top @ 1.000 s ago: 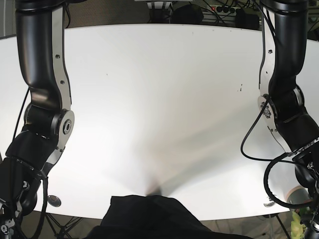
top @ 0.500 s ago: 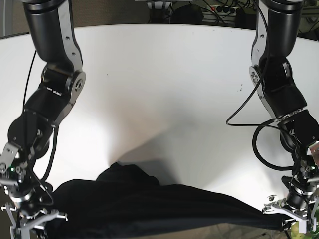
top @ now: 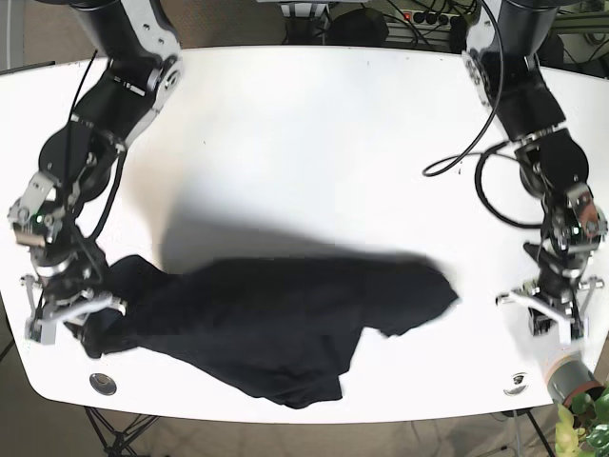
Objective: Fold the T-shirt properly
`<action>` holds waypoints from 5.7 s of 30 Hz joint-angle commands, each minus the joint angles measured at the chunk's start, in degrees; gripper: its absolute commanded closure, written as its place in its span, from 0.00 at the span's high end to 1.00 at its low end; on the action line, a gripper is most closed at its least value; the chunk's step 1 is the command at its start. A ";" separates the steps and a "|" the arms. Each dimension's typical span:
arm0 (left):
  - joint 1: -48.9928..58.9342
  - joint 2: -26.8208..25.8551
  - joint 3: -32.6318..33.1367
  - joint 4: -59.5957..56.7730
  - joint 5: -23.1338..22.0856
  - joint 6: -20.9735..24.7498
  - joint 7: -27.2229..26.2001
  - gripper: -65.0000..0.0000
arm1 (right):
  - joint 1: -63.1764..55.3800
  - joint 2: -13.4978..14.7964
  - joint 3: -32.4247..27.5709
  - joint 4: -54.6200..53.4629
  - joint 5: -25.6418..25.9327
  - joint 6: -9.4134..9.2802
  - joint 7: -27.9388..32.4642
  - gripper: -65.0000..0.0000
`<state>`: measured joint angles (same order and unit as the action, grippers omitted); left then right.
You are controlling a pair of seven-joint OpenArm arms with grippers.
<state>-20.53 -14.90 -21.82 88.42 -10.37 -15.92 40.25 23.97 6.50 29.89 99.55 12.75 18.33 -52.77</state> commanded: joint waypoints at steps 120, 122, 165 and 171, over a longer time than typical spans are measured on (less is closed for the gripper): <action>-15.11 7.20 8.42 -23.94 -7.26 -6.36 -1.79 0.00 | -6.25 0.40 -1.36 6.78 9.71 0.44 2.09 0.04; -16.87 7.12 8.42 -22.71 -7.26 -5.40 -1.70 0.00 | -3.61 0.57 -1.89 4.85 9.71 0.44 2.09 0.04; -31.47 -3.96 2.18 0.41 -7.26 -5.40 12.01 0.00 | 23.55 6.55 -13.85 -7.11 3.82 0.71 2.09 0.04; -21.71 -3.96 0.33 5.25 -7.34 -5.40 12.10 0.00 | 14.41 6.38 -11.38 -1.31 3.82 0.71 2.09 0.04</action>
<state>-42.74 -18.13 -20.40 91.29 -17.02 -21.58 54.41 39.66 12.12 18.06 94.37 16.34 19.55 -52.99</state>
